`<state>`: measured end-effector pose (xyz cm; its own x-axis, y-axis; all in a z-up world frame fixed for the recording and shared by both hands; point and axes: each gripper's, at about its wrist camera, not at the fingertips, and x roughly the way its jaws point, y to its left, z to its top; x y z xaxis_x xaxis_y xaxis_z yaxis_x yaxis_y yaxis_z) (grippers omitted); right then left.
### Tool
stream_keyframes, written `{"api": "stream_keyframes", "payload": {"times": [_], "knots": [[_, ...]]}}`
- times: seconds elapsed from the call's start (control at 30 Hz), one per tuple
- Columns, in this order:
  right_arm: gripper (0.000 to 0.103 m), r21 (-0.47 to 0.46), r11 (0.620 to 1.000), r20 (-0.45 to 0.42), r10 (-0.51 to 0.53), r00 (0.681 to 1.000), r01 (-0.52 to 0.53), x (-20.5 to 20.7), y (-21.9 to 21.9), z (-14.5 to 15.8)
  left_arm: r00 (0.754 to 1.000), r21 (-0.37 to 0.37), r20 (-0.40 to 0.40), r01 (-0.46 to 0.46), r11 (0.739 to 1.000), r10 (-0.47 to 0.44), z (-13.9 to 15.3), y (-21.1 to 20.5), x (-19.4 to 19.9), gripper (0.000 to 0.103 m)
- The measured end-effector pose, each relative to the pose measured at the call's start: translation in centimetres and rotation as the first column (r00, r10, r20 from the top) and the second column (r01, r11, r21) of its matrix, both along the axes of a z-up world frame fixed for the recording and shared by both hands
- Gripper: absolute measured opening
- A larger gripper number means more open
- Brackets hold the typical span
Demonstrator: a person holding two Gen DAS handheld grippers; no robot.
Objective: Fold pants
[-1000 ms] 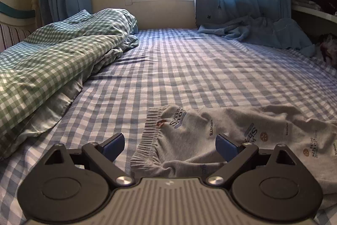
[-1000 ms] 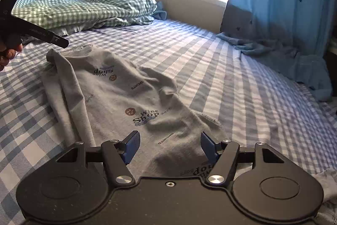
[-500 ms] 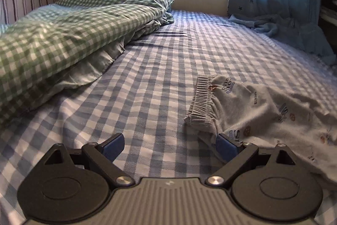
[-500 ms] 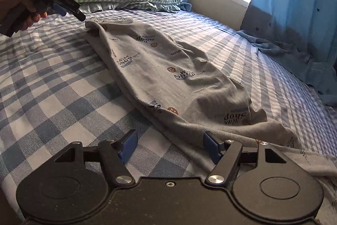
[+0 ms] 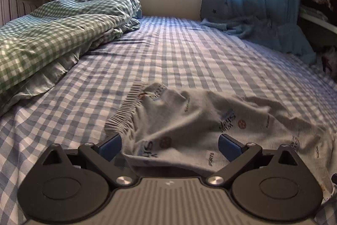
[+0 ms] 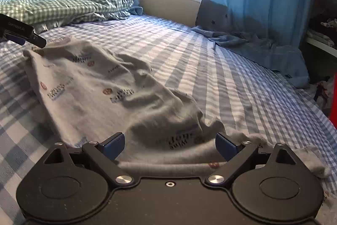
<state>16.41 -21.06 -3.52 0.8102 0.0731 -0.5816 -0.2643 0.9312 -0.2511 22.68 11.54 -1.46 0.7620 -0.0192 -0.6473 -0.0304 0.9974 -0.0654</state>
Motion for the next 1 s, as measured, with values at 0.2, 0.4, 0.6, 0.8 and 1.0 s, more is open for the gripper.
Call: {"api": "stream_keyframes", "payload": {"times": [0.2, 0.4, 0.6, 0.8, 1.0], "knots": [[0.097, -0.024, 0.998, -0.014, -0.061, 0.998, 0.061, -4.8, -4.0, -1.8, 0.997, 0.103, -0.071, -0.025, 0.994, 0.033, -2.5, -1.4, -0.8, 0.101], [0.102, 0.078, 0.993, 0.008, -0.088, 0.996, 0.087, -8.6, -11.5, -1.4, 0.998, 0.105, -0.040, -0.036, 0.994, 0.040, -1.3, -3.4, -4.4, 0.102], [0.102, 0.264, 0.948, -0.058, -0.168, 0.984, 0.178, -6.0, -20.8, 0.3, 0.985, 0.022, 0.004, 0.172, 0.985, -0.172, 0.3, -11.8, -4.9, 0.102], [0.102, 0.309, 0.925, -0.117, -0.193, 0.974, 0.221, -0.2, -27.1, 2.7, 0.882, -0.060, 0.035, 0.471, 0.880, -0.470, 0.2, -23.1, -3.7, 0.102], [0.102, 0.394, 0.881, -0.314, -0.141, 0.939, 0.264, 8.5, -31.6, 3.4, 0.731, -0.086, 0.029, 0.681, 0.727, -0.681, -0.1, -31.2, -2.0, 0.099]]}}
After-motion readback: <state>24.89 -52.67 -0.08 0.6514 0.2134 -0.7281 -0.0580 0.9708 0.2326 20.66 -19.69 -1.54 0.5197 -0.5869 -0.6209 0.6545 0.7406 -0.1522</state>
